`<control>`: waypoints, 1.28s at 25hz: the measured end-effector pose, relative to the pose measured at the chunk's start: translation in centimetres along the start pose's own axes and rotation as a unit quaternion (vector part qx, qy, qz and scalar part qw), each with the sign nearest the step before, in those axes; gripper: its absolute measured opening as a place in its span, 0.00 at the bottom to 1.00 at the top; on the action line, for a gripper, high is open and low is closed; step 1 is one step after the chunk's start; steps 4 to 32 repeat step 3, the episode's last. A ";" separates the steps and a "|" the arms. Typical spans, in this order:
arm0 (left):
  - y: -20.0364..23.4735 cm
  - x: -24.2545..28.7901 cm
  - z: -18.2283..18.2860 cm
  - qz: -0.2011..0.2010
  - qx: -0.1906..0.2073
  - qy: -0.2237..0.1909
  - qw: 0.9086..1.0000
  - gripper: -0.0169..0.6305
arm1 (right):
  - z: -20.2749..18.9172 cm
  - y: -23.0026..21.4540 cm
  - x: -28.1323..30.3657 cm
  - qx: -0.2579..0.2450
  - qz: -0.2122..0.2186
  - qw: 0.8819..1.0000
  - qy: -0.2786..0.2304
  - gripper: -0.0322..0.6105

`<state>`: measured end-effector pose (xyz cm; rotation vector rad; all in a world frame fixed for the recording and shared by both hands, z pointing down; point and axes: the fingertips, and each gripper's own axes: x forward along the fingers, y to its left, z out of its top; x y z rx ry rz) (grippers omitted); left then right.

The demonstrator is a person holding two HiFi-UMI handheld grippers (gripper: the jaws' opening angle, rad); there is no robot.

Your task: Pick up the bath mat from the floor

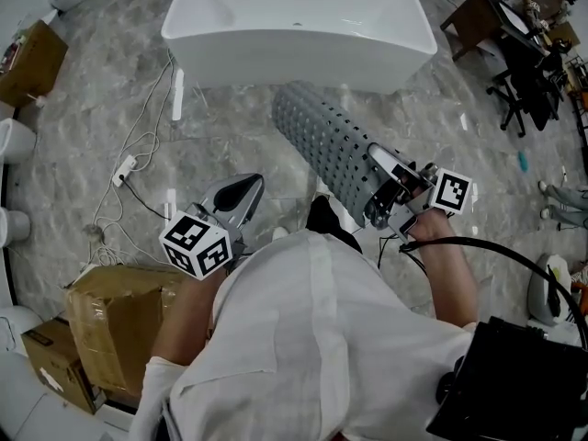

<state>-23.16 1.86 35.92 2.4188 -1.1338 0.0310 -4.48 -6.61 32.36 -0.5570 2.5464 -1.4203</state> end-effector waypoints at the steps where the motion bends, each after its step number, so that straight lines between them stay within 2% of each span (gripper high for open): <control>1: 0.1 0.0 -0.1 0.001 -0.002 0.001 1.000 0.03 | -0.1 0.0 0.0 0.001 -0.001 1.000 0.000 0.07; 32: 0.4 -0.1 -0.4 0.002 -0.006 0.003 1.000 0.03 | -0.2 -0.1 0.0 0.002 -0.002 1.000 0.000 0.07</control>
